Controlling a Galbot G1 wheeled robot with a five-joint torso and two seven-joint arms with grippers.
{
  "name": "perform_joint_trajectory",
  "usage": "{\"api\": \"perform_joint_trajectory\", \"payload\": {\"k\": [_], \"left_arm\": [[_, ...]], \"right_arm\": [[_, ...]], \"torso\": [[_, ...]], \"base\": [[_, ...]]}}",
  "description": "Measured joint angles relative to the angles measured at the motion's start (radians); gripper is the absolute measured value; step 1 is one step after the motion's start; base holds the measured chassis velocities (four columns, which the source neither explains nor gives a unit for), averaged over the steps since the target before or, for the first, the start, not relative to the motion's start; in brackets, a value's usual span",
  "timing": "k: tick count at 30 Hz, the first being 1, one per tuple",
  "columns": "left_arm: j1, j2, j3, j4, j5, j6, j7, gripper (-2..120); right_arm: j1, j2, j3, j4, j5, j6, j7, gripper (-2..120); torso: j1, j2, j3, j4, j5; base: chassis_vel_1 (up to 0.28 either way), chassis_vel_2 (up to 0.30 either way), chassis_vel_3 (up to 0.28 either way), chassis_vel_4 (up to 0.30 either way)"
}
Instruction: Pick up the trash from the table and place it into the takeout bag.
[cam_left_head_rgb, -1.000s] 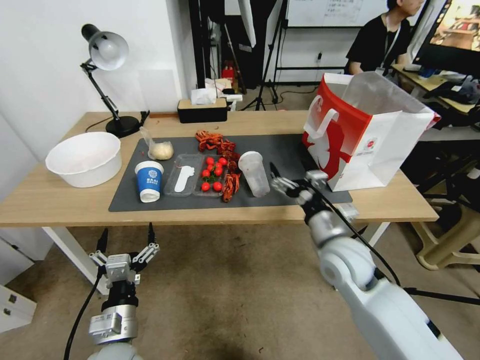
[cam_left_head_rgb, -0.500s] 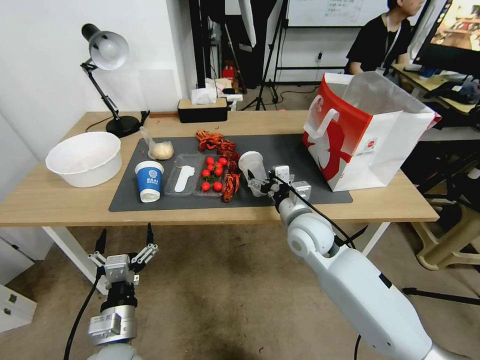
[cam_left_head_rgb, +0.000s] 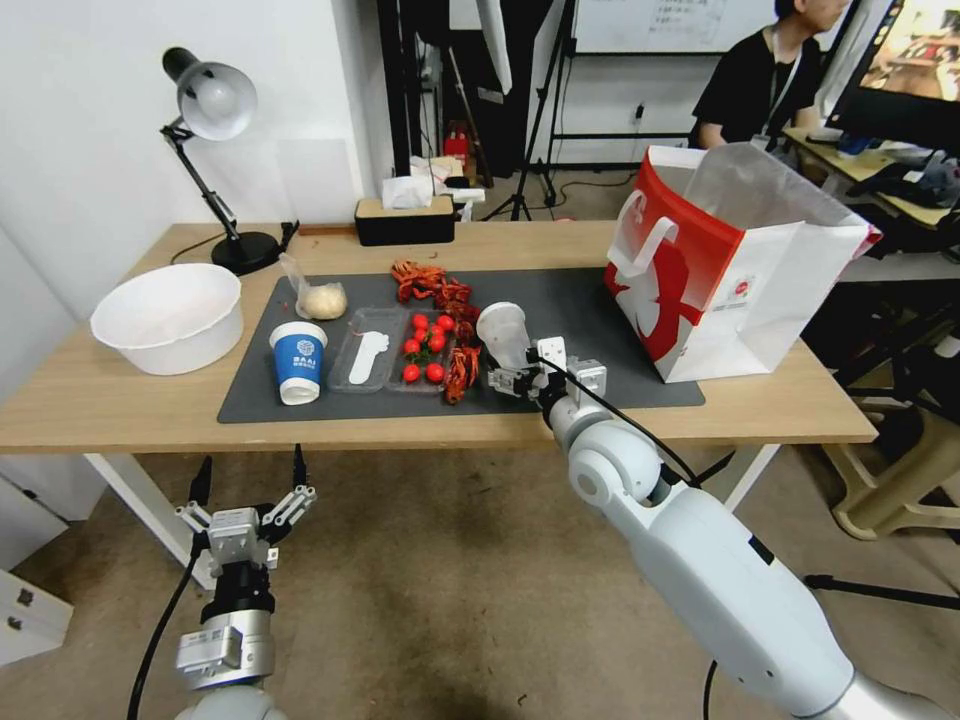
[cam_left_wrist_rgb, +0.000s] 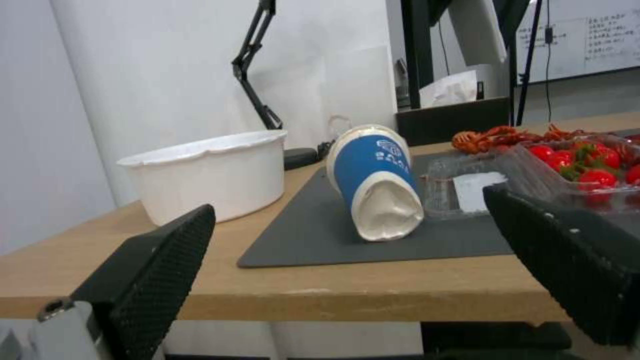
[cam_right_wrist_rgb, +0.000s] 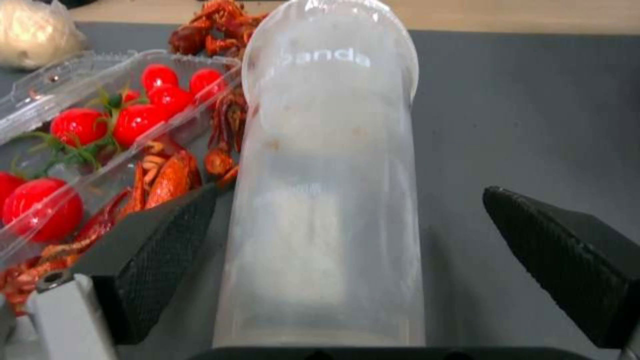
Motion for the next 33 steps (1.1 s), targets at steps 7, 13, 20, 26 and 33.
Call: {"api": "perform_joint_trajectory", "payload": {"k": [7, 13, 20, 26, 33], "left_arm": [[-0.003, 0.003, -0.003, 0.002, 0.0, -0.004, -0.001, 100], [-0.004, 0.004, -0.003, 0.004, -0.004, -0.005, -0.002, 100], [-0.007, 0.005, -0.002, 0.006, -0.008, -0.005, -0.01, 100], [-0.008, 0.007, -0.002, 0.003, -0.008, -0.005, -0.01, 100], [-0.007, 0.003, 0.001, 0.002, -0.007, -0.005, -0.011, 100]], "right_arm": [[0.009, 0.005, 0.001, -0.019, 0.011, -0.012, -0.014, 92], [0.008, 0.003, 0.004, -0.021, 0.027, -0.014, -0.015, 71], [0.0, -0.004, 0.013, -0.014, 0.041, 0.003, -0.008, 51], [0.012, -0.047, 0.053, 0.068, -0.024, 0.087, -0.026, 43], [0.128, -0.156, 0.149, 0.175, -0.122, 0.17, -0.007, 43]], "torso": [[0.0, 0.0, 0.0, 0.0, 0.0001], [0.0, 0.0, 0.0, 0.0, 0.0001], [0.0, 0.0, 0.0, 0.0, 0.0001], [0.0, 0.0, 0.0, 0.0001, 0.0003], [0.0, 0.0, 0.0, 0.0, 0.0002]], "base": [[0.0, 0.0, 0.0, 0.0], [0.0, 0.0, 0.0, 0.0], [0.0, 0.0, 0.0, 0.0], [0.0, 0.0, 0.0, 0.0], [0.0, 0.0, 0.0, 0.0]]}}
